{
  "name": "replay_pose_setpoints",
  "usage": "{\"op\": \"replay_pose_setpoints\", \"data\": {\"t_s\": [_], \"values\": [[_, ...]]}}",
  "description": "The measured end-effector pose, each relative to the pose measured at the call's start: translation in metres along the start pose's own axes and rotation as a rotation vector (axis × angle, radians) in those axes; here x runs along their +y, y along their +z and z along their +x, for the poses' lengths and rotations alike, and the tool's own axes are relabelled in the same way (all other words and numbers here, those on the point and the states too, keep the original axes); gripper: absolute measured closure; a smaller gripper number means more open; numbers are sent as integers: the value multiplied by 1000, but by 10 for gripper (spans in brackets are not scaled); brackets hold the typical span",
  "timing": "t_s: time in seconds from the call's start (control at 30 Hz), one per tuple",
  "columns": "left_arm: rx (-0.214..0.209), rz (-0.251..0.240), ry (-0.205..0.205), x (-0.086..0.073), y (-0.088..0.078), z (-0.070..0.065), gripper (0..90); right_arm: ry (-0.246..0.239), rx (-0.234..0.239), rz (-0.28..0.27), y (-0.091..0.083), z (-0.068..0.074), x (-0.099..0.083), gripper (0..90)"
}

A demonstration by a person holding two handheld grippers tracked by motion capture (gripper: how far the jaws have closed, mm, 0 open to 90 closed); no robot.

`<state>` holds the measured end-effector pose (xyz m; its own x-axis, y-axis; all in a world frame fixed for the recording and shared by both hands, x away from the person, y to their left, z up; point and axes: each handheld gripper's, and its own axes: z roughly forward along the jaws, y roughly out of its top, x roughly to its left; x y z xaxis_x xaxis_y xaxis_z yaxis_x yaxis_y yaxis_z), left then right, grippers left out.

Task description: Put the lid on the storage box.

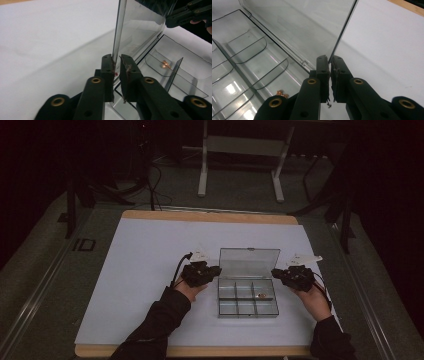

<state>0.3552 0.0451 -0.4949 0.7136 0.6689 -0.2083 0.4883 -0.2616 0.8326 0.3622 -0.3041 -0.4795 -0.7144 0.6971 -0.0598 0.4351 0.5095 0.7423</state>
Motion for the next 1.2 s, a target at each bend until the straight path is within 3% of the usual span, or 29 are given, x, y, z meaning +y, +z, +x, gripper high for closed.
{"op": "replay_pose_setpoints", "data": {"t_s": [0.47, 1.2], "values": [[6, 4, 25, -3, -4, -5, 858, -6, 8, -14, -5, 2, -4, 864], [5, 13, 66, -12, -12, -17, 849, -59, 9, -25, -14, 10, -12, 863]]}}
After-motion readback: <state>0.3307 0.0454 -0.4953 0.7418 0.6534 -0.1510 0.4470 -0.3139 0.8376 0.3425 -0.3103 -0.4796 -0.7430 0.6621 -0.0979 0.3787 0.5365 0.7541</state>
